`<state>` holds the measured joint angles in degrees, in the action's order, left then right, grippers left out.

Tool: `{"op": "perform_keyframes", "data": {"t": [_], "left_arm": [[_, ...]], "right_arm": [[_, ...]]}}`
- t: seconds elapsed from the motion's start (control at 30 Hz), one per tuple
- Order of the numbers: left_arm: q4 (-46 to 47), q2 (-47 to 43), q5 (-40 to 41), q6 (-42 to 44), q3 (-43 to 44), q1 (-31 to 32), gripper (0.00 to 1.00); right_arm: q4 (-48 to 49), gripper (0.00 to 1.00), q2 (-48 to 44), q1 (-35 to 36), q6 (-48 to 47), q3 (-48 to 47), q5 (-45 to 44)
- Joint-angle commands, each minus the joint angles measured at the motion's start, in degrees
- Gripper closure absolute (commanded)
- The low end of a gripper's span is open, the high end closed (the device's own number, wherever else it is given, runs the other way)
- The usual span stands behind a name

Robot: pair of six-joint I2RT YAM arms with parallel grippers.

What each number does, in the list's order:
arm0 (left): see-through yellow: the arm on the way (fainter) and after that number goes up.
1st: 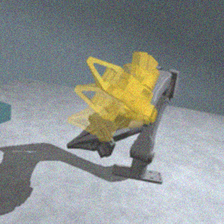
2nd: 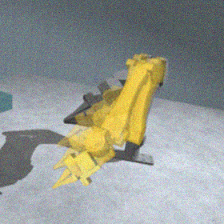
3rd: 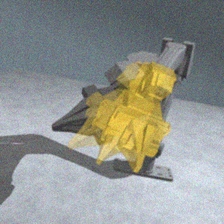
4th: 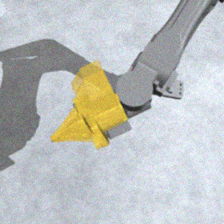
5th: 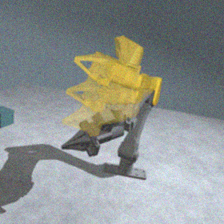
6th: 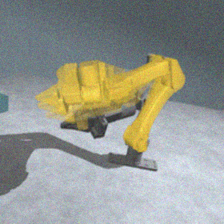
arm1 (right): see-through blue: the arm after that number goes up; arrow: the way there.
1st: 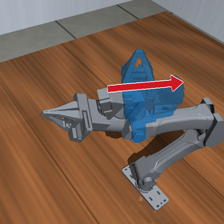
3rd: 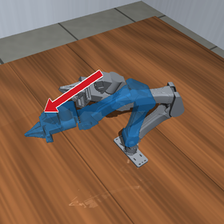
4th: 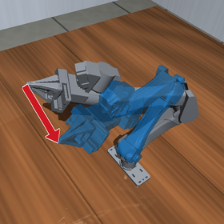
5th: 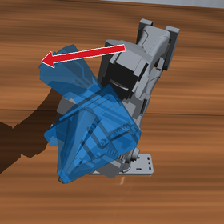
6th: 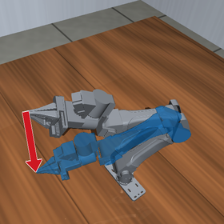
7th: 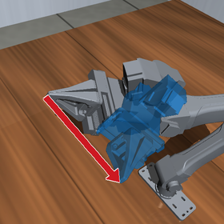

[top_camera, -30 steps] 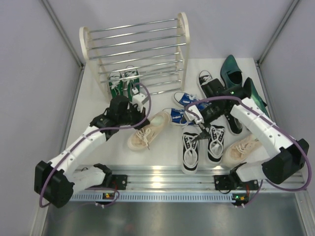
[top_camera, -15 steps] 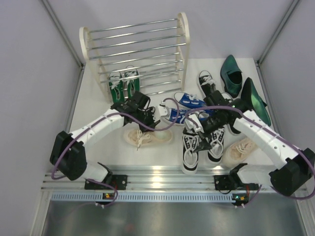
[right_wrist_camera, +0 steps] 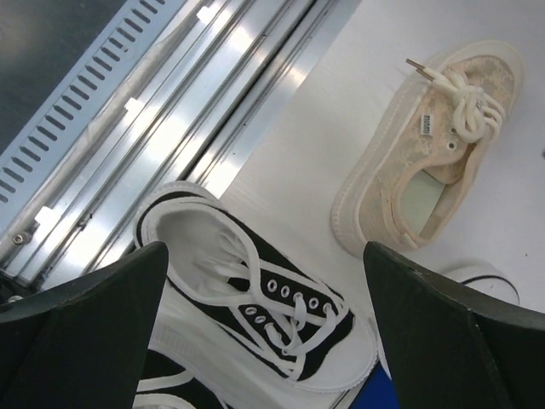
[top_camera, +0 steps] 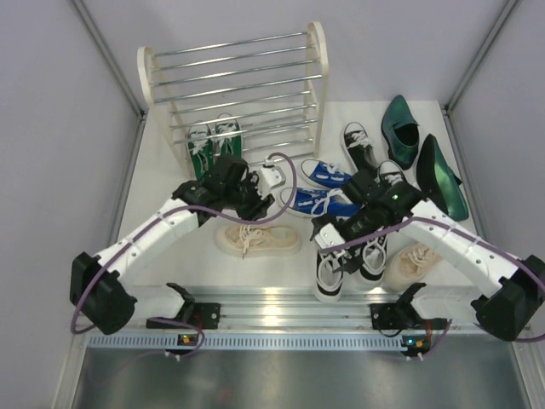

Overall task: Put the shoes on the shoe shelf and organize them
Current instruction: Place the shoe at the center of the board, then pick up the shoe at the center of the board.

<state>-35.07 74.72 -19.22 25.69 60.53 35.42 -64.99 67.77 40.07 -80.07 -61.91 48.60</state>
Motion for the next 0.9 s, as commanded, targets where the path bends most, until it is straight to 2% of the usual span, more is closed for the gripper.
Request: {"op": "perform_keyframes", "data": {"t": [0.0, 0.03, 0.07, 0.13, 0.17, 0.23, 0.33, 0.37, 0.57, 0.73, 0.87], "left_arm": [[6.93, -7.98, 14.84, -18.26, 0.48, -0.35, 0.49], [7.47, -9.49, 17.53, -23.10, -0.32, -0.79, 0.45], [7.38, -12.64, 19.73, -31.93, -1.20, -1.31, 0.43], [7.04, -15.82, 26.31, -39.63, -4.35, -3.07, 0.39], [5.55, -19.31, 28.08, -46.45, -5.33, -3.60, 0.34], [4.14, -23.11, 30.02, -53.42, -7.78, -4.74, 0.30], [3.61, -31.28, 32.48, -58.63, -10.34, -5.10, 0.28], [3.08, -35.39, 33.45, -59.96, -11.83, -5.10, 0.25], [-0.96, -48.67, 38.99, -67.08, -16.05, -5.10, 0.21], [-4.74, -54.40, 39.88, -70.51, -17.64, -5.10, 0.20], [-5.62, -55.73, 40.40, -71.22, -17.73, -5.10, 0.19]], "right_arm": [[4.86, 0.03, 2.45, 5.08, -5.44, -1.90, -2.53], [6.01, 0.03, 3.85, 5.80, -5.27, -1.99, -2.98], [7.50, 0.04, 4.73, 6.50, -4.05, -2.33, -3.94], [11.79, 0.07, 7.54, 8.17, -2.46, -2.51, -5.17], [13.38, 0.08, 8.51, 8.79, -0.19, -2.60, -7.01], [18.72, 0.12, 10.97, 10.54, 2.36, -2.60, -9.04], [24.71, 0.17, 13.69, 12.74, 7.03, -2.51, -13.08], [25.96, 0.18, 14.32, 13.10, 8.51, -2.34, -14.74], [30.71, 0.29, 20.03, 14.15, 11.60, -2.77, -20.20], [30.62, 0.40, 24.69, 14.15, 12.30, -4.01, -22.84], [29.93, 0.46, 26.62, 14.07, 12.14, -4.45, -23.64]]}}
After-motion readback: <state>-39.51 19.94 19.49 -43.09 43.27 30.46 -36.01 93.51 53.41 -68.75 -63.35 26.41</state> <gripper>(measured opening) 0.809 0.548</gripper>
